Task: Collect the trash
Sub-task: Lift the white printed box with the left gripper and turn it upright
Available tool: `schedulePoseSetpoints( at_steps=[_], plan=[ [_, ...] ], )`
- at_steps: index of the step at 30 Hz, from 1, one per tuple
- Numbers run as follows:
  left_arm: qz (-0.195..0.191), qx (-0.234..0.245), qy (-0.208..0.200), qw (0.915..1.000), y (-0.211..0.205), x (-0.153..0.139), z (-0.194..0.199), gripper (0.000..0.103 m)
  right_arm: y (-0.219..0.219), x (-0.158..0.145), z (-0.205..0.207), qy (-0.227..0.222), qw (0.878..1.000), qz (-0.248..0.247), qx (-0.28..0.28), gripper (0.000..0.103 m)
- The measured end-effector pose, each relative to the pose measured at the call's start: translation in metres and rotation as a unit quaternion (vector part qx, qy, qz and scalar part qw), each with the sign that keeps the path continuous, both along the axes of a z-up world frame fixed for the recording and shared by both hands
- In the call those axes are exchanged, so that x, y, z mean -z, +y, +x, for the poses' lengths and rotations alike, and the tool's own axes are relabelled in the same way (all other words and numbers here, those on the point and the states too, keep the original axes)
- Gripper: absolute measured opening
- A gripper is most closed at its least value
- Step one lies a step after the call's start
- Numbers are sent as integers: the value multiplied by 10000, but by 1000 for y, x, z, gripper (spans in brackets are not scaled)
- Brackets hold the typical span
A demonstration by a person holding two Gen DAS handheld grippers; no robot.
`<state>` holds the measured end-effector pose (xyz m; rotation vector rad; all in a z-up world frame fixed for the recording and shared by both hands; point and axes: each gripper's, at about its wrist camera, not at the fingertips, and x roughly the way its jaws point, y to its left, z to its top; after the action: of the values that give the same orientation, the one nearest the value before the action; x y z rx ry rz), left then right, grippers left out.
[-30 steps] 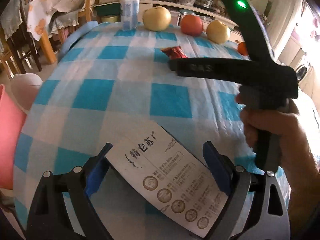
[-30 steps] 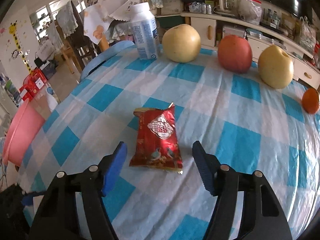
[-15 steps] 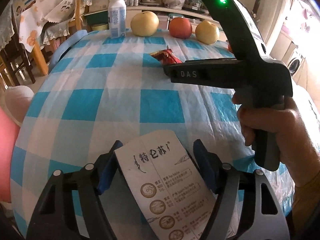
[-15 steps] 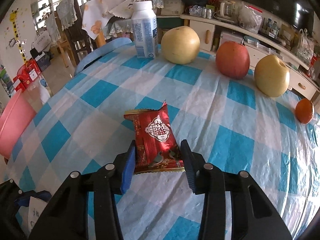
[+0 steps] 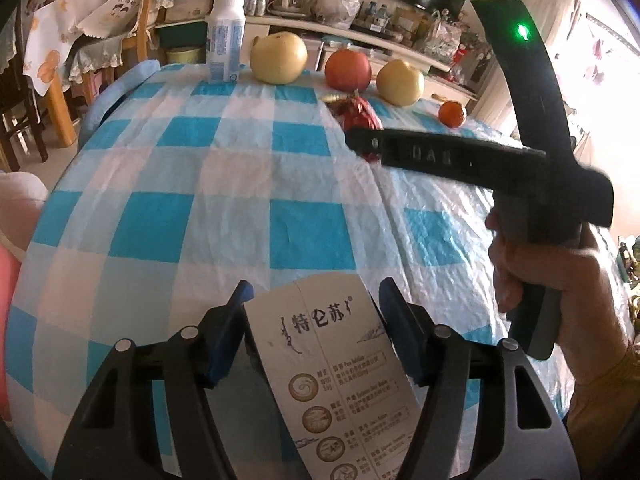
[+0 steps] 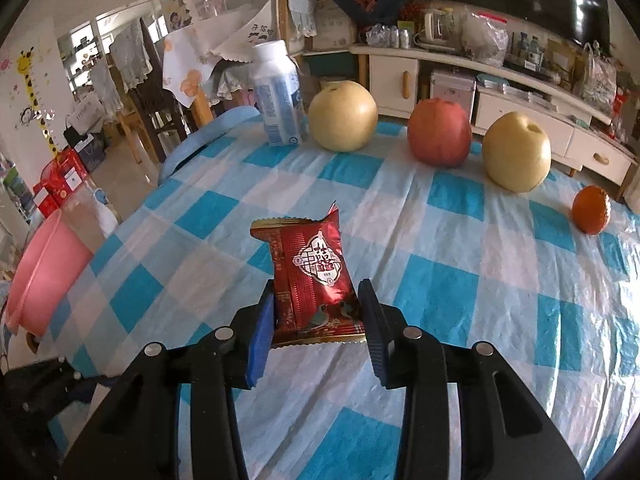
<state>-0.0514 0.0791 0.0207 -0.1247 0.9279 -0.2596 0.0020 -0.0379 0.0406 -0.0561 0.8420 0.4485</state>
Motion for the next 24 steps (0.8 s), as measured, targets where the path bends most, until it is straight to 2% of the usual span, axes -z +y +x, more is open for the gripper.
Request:
schedulePoseSetpoints(
  at_steps=[5, 15, 24],
  plan=[
    [-134, -35, -117, 9998, 10, -7, 1, 65, 10, -1, -19, -62, 9999, -127, -65, 42],
    [-402, -276, -390, 9980, 44, -24, 0, 65, 17, -2, -45, -13, 9999, -4, 107, 42],
    [-760, -567, -803, 9923, 82, -43, -4, 64, 38, -6, -71, -59, 10000, 10, -7, 42]
  ],
)
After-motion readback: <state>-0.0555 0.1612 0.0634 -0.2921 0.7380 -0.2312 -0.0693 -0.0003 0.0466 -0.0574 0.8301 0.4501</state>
